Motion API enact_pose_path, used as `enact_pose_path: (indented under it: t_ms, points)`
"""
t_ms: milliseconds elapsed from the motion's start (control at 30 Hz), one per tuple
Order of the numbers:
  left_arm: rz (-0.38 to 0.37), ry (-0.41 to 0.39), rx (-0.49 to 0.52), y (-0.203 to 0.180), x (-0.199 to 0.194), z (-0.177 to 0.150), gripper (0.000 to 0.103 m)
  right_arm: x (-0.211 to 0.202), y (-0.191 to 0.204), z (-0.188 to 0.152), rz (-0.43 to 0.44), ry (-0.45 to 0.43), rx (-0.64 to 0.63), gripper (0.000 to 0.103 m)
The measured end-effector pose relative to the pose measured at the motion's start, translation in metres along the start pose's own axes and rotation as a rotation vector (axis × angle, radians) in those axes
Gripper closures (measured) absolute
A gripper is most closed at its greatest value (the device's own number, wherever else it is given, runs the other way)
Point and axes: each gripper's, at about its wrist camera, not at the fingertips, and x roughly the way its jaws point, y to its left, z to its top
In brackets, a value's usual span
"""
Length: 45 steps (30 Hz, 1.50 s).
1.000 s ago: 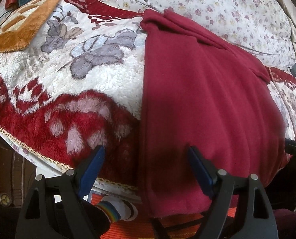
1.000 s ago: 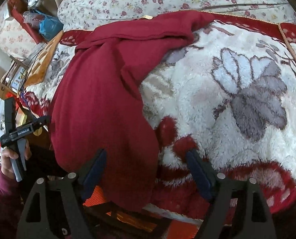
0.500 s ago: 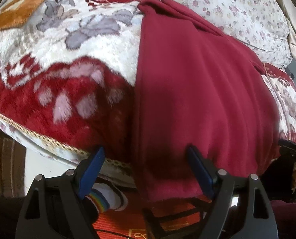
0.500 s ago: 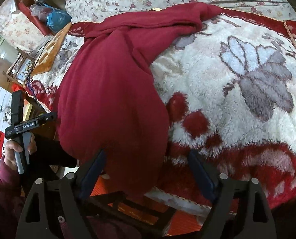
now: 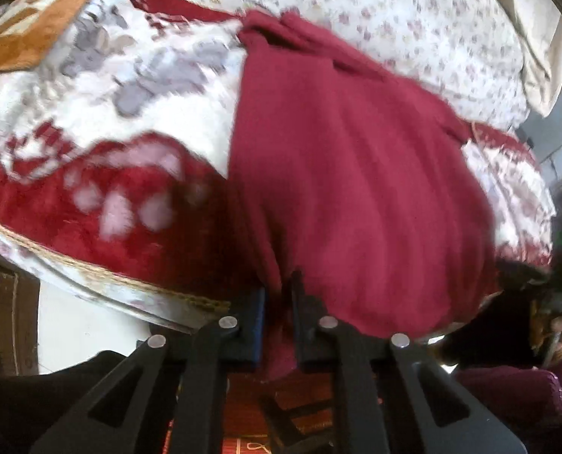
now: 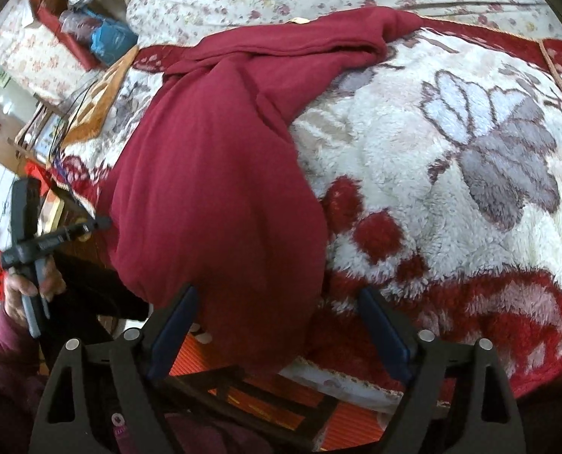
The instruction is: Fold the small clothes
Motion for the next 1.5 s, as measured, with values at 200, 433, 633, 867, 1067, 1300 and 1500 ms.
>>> enact_pose_path:
  t_ms: [200,433,633,867,1067,1300,1500]
  points:
    - [0.042,0.002,-0.050,0.024,-0.002,-0.006,0.092,0.012,0.004,-0.006,0.079,0.063,0.011,0.032]
    - [0.092,0.014,-0.029,0.018,0.009,-0.005,0.088,0.024,0.012,-0.015,0.118,0.072,0.011,0.028]
    - [0.164,0.016,-0.021,0.017,0.016,-0.004,0.056,0.029,0.033,-0.013,0.166,0.073,-0.088,0.043]
    - [0.189,0.020,0.003,0.013,0.023,-0.005,0.040,0.039,0.039,-0.015,0.161,0.076,-0.115,0.032]
    - [0.186,0.020,0.005,0.012,0.024,-0.006,0.040,0.039,0.043,-0.014,0.147,0.079,-0.131,0.030]
    - [0.143,0.032,0.006,0.011,0.025,-0.006,0.064,0.038,0.039,-0.012,0.117,0.068,-0.114,0.091]
    - [0.086,0.042,0.008,0.007,0.023,-0.007,0.090,0.032,0.053,-0.007,0.195,0.054,-0.174,0.089]
